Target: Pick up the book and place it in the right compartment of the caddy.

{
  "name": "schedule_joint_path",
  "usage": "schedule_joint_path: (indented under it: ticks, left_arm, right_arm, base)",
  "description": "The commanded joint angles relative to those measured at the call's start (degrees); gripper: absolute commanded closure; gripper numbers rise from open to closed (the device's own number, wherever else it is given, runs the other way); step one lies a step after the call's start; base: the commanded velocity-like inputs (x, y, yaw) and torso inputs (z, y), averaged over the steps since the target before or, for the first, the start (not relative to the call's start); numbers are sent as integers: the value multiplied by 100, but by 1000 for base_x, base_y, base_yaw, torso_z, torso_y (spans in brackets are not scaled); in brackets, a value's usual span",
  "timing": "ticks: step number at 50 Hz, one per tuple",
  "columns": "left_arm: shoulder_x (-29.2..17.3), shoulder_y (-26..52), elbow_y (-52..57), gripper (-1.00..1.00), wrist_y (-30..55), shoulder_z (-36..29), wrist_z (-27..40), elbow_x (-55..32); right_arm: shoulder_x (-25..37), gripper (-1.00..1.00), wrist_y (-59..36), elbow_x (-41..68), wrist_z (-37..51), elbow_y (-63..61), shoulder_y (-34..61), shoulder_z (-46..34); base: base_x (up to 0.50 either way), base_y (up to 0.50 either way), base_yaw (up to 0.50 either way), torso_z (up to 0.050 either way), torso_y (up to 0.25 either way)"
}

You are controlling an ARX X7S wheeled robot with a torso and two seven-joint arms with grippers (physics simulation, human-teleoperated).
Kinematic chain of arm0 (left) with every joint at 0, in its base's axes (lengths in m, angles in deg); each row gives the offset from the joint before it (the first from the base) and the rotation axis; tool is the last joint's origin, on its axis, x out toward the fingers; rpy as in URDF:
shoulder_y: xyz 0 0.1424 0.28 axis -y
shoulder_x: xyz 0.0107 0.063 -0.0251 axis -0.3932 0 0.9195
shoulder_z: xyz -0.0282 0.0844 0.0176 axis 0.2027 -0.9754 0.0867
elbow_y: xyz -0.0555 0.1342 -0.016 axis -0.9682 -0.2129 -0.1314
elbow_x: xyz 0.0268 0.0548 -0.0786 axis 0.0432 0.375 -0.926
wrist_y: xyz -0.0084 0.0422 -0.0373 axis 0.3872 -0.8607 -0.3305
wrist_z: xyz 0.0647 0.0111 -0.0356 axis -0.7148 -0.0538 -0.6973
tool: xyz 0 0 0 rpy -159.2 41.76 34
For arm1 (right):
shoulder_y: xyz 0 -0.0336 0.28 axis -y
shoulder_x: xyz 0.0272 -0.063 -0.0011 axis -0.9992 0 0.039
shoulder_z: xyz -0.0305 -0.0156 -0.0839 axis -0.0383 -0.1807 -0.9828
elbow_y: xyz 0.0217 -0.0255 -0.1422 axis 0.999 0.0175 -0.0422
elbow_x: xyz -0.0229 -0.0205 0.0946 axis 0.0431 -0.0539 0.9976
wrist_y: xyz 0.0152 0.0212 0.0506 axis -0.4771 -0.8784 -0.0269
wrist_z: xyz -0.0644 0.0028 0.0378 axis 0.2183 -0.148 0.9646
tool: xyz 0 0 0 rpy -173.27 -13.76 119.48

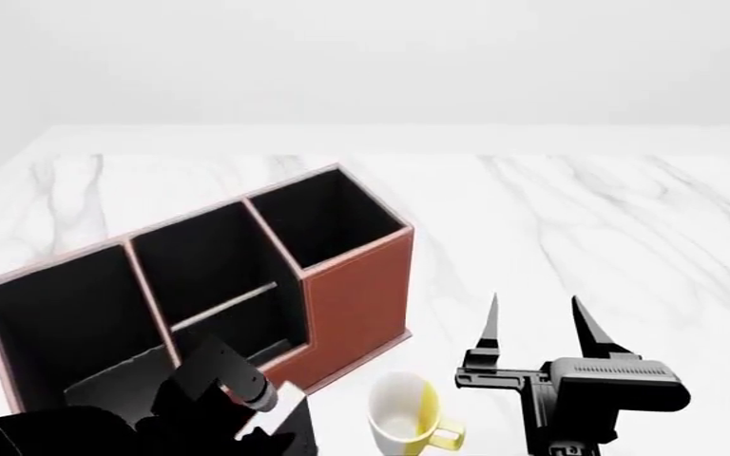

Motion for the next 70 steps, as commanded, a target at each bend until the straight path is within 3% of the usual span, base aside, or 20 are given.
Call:
schedule_joint_path:
  ticks: [1, 11, 20, 25, 36, 46, 58, 66, 70]
  left_arm:
    - [465, -494, -337, 100, -186, -383, 840, 617]
    - [409, -530, -179, 100, -252, -386, 844, 594]
    - [217, -328, 768, 100, -88, 181, 1035, 95]
    - [125, 2, 1279, 100, 178, 827, 1192, -544]
    - [102, 519, 1796, 100, 497, 1447, 1511, -1443]
    - [-72, 1050, 2143, 100, 657, 2144, 2018, -2932]
    - [-269, 2500, 1890, 100, 278, 2319, 2958, -4654]
    - [-85, 3554, 1293, 100, 81, 2093, 3009, -4917]
    - [214, 4293, 878, 100, 74, 1851, 2843, -4387]
  right_arm:
    - [21, -100, -39, 5, 34, -56, 10, -53]
    - [52, -100, -45, 38, 58, -62, 12, -83]
    - [76, -100, -34, 70, 60, -24, 43, -109]
    - [90, -100, -33, 99, 56, 14, 92, -120]
    - [118, -100, -37, 145, 58, 69, 173, -148]
    - [126, -100, -6, 161, 70, 156, 227, -188]
    - [147, -100, 15, 180, 86, 192, 242, -237]
    - [149, -100, 26, 189, 104, 241, 268, -270]
    - [152, -100, 40, 200, 107, 282, 281, -284]
  base:
    - [0, 0, 0, -12, 0]
    - [0, 0, 0, -7, 0]
    - [0, 0, 0, -4, 0]
    - [0, 0, 0, 0, 0]
    - [0, 0, 0, 0, 0]
    - [0, 0, 0, 0, 0]
    - [0, 0, 0, 0, 1]
    - [0, 0, 0, 0, 1]
    - [0, 0, 0, 0, 0]
